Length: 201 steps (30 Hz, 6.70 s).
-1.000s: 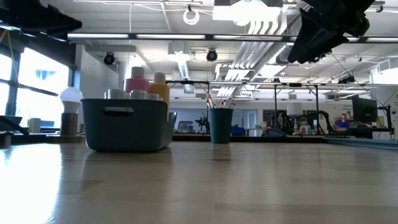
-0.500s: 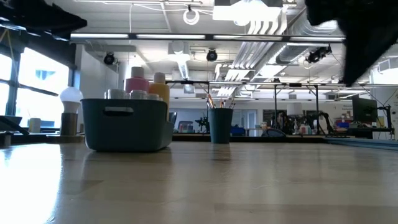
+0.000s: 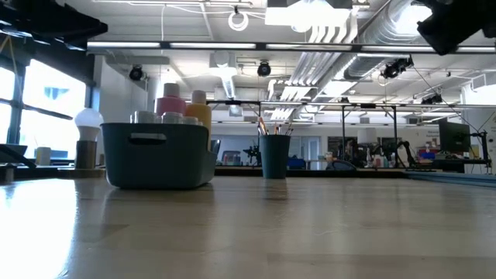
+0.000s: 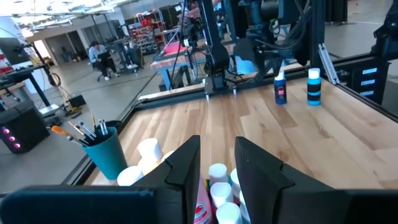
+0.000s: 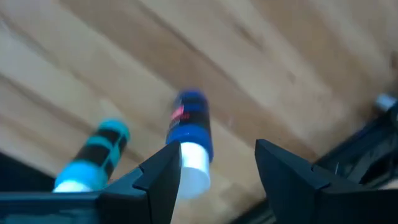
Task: Pick & Place Paint Supplies
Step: Put the blue paint bottle into the green bin
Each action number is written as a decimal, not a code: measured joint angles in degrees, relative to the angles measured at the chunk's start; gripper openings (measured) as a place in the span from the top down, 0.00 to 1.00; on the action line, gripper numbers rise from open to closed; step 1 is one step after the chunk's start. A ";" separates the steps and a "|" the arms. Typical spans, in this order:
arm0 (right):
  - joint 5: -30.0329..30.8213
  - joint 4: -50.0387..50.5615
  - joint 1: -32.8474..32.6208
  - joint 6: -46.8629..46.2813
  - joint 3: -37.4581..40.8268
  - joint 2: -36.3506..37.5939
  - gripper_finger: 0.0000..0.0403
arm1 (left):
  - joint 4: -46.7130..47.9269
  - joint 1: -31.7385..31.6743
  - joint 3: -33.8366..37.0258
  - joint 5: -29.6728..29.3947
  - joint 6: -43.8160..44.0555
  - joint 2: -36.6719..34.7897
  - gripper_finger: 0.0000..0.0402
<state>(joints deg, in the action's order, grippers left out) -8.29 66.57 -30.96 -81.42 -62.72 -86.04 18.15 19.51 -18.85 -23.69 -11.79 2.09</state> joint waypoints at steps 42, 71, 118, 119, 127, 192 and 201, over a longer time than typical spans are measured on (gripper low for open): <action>-4.27 -6.64 -0.07 1.50 0.00 0.00 0.51 | 0.02 0.00 0.00 0.00 0.44 0.00 0.76; 2.42 -6.42 -6.71 -3.06 0.00 0.00 0.51 | 0.52 0.00 -0.04 0.03 1.95 0.02 0.76; 9.43 -5.31 -11.06 -5.17 0.00 -3.43 0.51 | 1.49 0.00 -0.04 0.03 3.19 0.02 0.76; 9.41 -5.31 -11.06 -5.19 0.00 -3.45 0.52 | 1.49 0.00 -0.04 0.03 3.19 0.02 0.76; 8.34 -5.31 -11.06 -5.32 0.00 -3.43 0.67 | 1.49 0.01 -0.04 0.03 3.19 0.02 0.76; 8.16 -8.15 -10.88 -5.56 0.00 -3.43 0.63 | 1.51 0.00 -0.04 0.03 3.30 0.02 0.76; 8.34 -8.13 -10.88 -5.47 0.00 -3.43 0.56 | 1.51 0.00 -0.04 0.03 3.30 0.02 0.76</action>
<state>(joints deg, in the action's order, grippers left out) 0.05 58.43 -41.85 -86.89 -62.72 -89.47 19.66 19.51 -18.90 -23.66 -8.49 2.11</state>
